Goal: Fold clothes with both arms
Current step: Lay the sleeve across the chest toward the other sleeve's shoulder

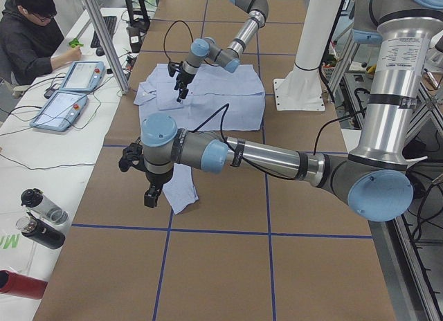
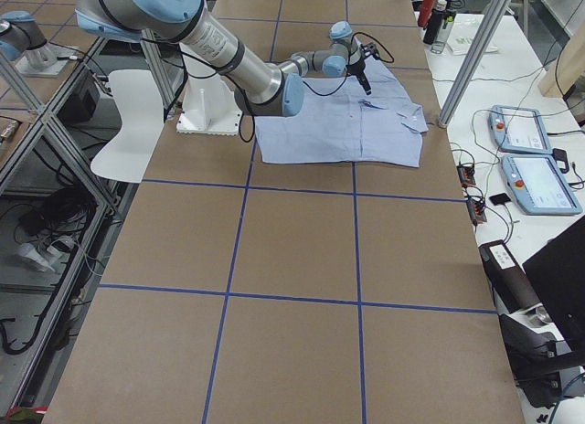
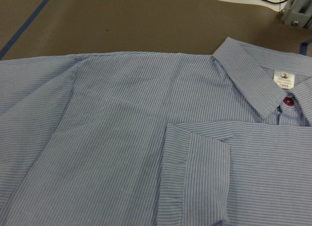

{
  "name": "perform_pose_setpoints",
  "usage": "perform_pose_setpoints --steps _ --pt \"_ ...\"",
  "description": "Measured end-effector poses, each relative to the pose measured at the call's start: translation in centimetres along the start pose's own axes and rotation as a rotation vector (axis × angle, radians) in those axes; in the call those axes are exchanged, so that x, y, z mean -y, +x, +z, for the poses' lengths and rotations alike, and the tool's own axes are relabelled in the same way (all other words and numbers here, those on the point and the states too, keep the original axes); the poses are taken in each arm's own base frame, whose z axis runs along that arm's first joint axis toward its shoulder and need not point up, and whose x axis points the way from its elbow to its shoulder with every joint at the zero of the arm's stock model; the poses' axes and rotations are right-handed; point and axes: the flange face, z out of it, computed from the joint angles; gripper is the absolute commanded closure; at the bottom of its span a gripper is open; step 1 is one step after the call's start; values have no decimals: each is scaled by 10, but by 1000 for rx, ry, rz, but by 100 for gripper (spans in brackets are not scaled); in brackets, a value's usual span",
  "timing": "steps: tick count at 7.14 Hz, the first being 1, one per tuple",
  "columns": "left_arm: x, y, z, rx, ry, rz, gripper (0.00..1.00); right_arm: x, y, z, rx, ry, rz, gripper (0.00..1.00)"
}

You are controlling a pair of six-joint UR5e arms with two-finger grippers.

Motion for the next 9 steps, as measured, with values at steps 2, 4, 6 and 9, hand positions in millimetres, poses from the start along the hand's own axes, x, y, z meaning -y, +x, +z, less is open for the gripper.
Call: perform_pose_setpoints --steps 2,4,6,9 --pt "1 1 -1 0 2 2 0 -11 21 26 -1 47 109 1" --pt "2 1 -1 0 3 3 0 -18 29 39 -6 54 186 1" --pt "2 1 -2 0 5 3 0 -27 30 48 -18 34 195 2" --pt "2 -1 -4 2 8 -1 0 -26 18 52 -26 13 191 2"
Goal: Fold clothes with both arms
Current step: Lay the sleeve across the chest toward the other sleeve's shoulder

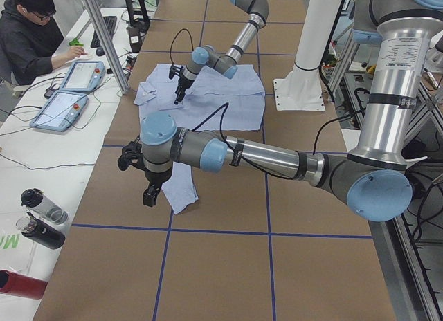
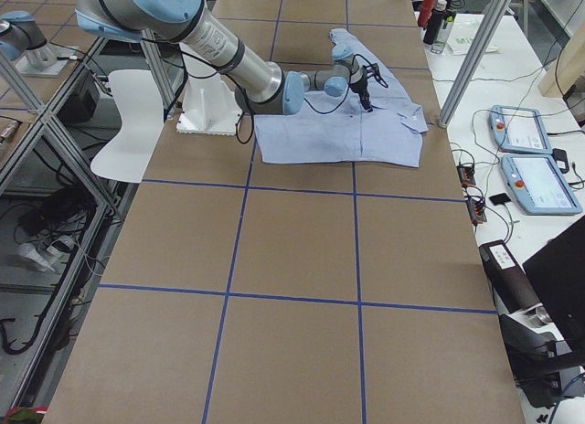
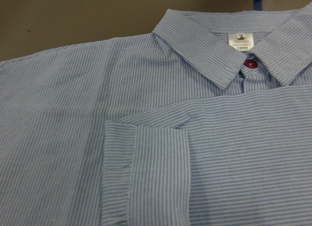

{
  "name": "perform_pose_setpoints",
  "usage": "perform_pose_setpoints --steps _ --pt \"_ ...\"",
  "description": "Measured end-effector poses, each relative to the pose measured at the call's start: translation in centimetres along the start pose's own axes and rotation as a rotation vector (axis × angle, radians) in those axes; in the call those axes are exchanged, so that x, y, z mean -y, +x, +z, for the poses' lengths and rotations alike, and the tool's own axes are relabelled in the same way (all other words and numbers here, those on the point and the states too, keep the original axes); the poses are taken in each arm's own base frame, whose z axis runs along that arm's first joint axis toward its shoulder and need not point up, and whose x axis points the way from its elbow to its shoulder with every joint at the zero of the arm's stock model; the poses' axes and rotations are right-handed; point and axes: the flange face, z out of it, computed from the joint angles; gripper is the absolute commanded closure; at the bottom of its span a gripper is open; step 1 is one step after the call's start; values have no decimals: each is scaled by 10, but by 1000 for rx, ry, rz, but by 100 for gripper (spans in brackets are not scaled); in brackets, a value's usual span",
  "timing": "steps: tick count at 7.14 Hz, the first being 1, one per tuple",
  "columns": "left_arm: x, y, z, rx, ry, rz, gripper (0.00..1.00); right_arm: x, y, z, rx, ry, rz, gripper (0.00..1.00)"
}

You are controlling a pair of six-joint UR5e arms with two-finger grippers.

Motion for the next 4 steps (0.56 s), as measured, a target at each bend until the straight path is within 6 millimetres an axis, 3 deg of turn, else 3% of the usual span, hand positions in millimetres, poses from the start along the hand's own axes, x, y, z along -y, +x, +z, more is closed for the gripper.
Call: perform_pose_setpoints --steps 4 --pt "-2 -5 -3 4 4 -7 0 -4 -19 -7 32 -29 -6 2"
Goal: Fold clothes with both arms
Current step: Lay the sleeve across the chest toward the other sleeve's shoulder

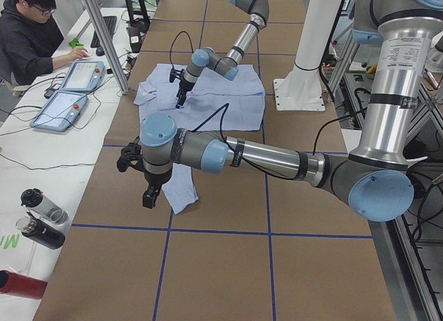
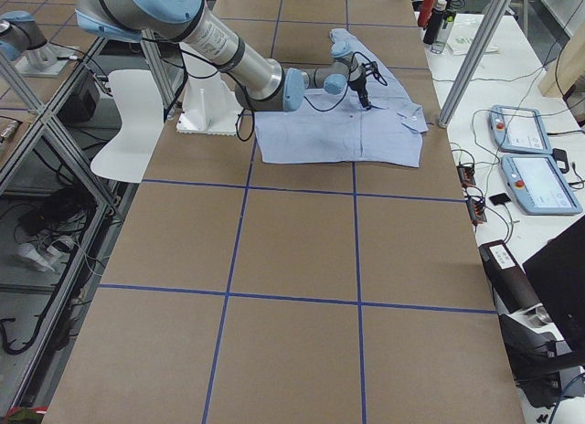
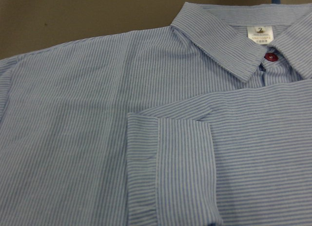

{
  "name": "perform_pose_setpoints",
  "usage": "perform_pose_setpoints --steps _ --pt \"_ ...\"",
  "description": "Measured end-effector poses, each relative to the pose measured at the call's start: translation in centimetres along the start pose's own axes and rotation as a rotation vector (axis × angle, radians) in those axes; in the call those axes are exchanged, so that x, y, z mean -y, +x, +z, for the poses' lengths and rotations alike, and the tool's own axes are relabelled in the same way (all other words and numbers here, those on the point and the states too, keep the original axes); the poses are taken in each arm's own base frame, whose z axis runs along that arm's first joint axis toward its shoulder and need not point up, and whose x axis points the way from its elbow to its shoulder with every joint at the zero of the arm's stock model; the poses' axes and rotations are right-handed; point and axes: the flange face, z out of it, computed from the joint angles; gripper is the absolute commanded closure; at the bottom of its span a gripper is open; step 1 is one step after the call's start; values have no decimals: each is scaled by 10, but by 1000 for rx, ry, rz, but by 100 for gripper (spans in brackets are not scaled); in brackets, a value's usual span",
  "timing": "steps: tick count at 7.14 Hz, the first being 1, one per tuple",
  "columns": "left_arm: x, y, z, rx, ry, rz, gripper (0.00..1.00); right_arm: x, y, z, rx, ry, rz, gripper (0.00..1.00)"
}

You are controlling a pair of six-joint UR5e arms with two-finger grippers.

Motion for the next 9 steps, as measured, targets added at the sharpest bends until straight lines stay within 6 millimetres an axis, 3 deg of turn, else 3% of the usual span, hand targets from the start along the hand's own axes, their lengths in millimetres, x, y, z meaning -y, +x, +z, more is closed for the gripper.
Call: perform_pose_setpoints --steps 6,9 --pt "-2 -9 -10 8 17 -13 0 -4 -4 3 65 9 0 2" --pt "-2 -16 -14 15 28 -20 0 5 -37 -22 168 36 1 2"
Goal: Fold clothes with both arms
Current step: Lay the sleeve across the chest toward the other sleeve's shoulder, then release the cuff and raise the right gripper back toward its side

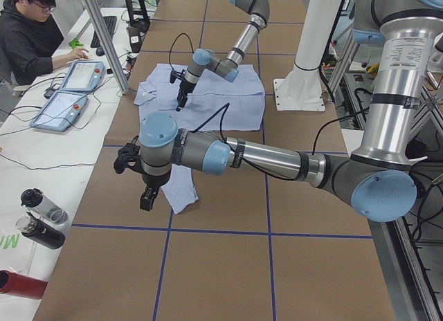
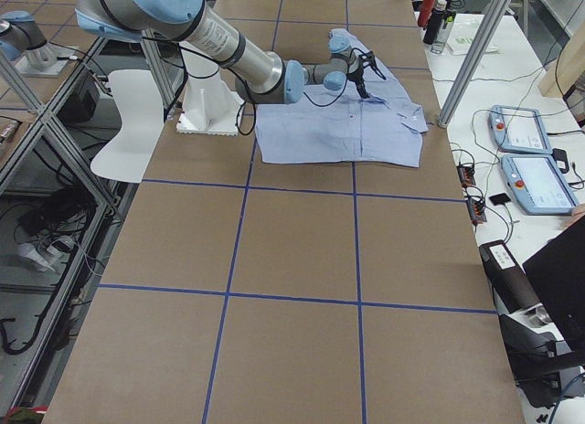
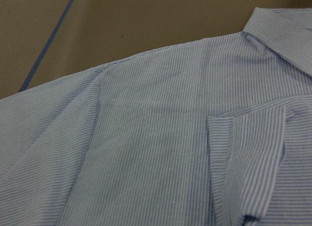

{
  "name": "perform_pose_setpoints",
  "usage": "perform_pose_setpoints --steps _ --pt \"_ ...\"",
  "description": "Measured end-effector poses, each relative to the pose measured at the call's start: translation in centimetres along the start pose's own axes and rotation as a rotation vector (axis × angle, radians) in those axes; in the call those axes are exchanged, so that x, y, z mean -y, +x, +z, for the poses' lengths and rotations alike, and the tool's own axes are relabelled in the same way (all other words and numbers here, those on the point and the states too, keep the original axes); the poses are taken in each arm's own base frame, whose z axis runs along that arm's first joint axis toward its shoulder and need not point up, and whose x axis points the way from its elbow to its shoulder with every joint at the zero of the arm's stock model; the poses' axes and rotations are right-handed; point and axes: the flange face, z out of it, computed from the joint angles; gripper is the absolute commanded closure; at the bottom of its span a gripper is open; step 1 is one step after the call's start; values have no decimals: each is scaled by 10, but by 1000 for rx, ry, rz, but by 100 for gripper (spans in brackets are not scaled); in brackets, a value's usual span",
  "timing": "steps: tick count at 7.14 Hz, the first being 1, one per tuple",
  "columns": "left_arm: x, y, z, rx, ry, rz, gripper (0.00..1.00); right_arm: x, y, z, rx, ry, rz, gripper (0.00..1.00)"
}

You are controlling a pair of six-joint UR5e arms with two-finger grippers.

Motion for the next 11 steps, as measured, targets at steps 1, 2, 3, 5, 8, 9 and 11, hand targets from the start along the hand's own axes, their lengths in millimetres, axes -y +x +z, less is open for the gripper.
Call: perform_pose_setpoints --steps 1,2,3,5,8,9,11 --pt "0 -3 -1 2 3 -3 0 2 -19 -9 36 9 -1 2" --pt "-1 -5 -4 5 9 -5 0 -2 -36 -15 60 7 -5 2" --pt "-1 -8 -6 7 14 -9 0 -9 -51 -19 77 1 -10 2" --pt "-2 -12 -6 8 16 -35 0 -14 -66 -25 92 -16 -6 1" --pt "-9 -9 21 -9 82 -203 0 7 -72 -60 -53 -106 41 0" --pt "-15 1 39 -27 92 -254 0 22 -68 -90 -107 -157 56 0" --pt "-32 23 69 -48 109 -368 1 54 -20 -159 -196 -281 107 0"
